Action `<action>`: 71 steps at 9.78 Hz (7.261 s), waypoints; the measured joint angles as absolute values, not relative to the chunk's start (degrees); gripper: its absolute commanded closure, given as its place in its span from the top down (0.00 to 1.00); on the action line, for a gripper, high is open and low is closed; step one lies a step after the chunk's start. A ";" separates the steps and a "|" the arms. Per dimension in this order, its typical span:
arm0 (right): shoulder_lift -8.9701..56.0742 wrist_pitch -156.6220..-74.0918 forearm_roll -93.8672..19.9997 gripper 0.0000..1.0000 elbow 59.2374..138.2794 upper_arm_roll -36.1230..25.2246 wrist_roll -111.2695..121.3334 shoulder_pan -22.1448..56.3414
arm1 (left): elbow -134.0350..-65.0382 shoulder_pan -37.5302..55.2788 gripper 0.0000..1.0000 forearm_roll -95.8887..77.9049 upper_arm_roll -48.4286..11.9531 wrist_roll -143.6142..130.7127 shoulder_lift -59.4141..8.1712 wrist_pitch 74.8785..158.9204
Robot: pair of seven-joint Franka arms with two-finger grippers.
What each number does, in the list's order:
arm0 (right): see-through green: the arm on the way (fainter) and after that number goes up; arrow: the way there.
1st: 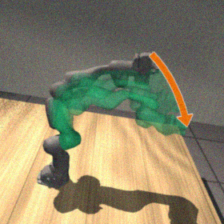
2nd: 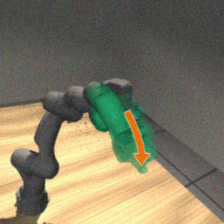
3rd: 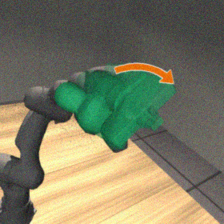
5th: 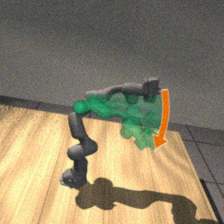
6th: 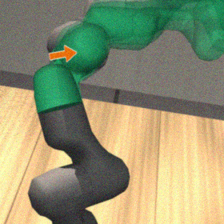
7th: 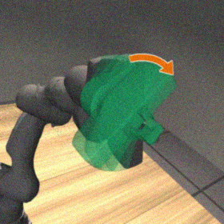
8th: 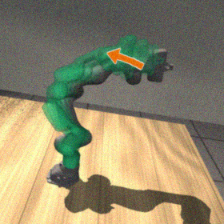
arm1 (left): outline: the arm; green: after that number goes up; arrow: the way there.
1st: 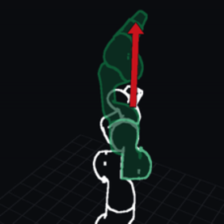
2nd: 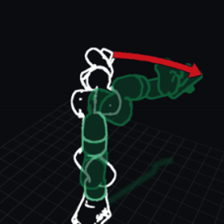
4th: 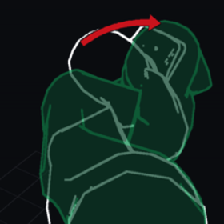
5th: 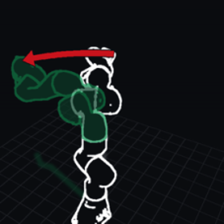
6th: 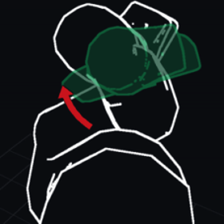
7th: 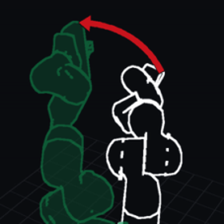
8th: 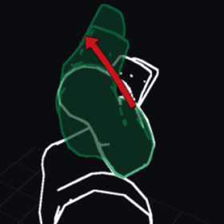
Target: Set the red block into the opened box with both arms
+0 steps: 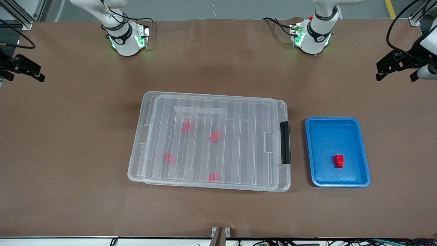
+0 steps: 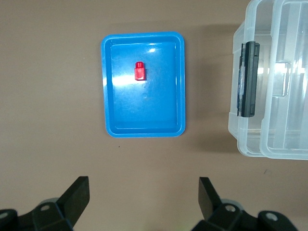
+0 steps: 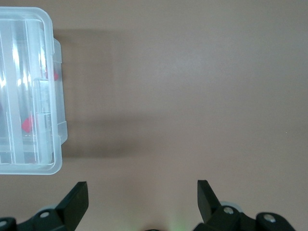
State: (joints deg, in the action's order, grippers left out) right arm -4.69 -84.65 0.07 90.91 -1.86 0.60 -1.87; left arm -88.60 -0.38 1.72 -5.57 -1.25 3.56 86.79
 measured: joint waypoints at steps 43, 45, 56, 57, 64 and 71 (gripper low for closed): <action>3.04 -82.21 -0.69 1.00 79.93 -3.38 0.79 -2.25 | -87.01 23.21 0.00 8.28 -10.18 -34.95 -37.10 122.47; 0.78 -83.20 -1.22 1.00 83.97 -4.49 0.87 -2.14 | -86.81 23.98 0.01 8.29 -10.22 -34.94 -41.06 126.52; 0.21 -83.90 -1.23 1.00 85.23 -4.49 0.87 -1.62 | -84.15 24.47 1.00 8.39 -10.16 -34.05 -44.03 131.17; 0.21 -83.90 -1.23 1.00 85.23 -4.49 0.87 -1.61 | -84.13 24.38 1.00 8.39 -10.15 -34.07 -42.52 130.22; 0.24 -83.99 -1.23 0.98 85.53 -4.49 1.02 -1.55 | -82.95 19.43 1.00 9.15 -9.48 -33.17 -25.82 112.78; 19.98 -102.84 -1.25 0.00 91.82 -5.03 19.33 -2.08 | -82.65 3.08 1.00 6.17 -9.50 -12.64 -5.37 94.32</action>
State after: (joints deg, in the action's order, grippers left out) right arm 19.98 -102.84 -1.25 91.82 -5.03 19.33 -2.08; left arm -82.65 3.08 6.17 -9.50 -12.64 -5.37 94.32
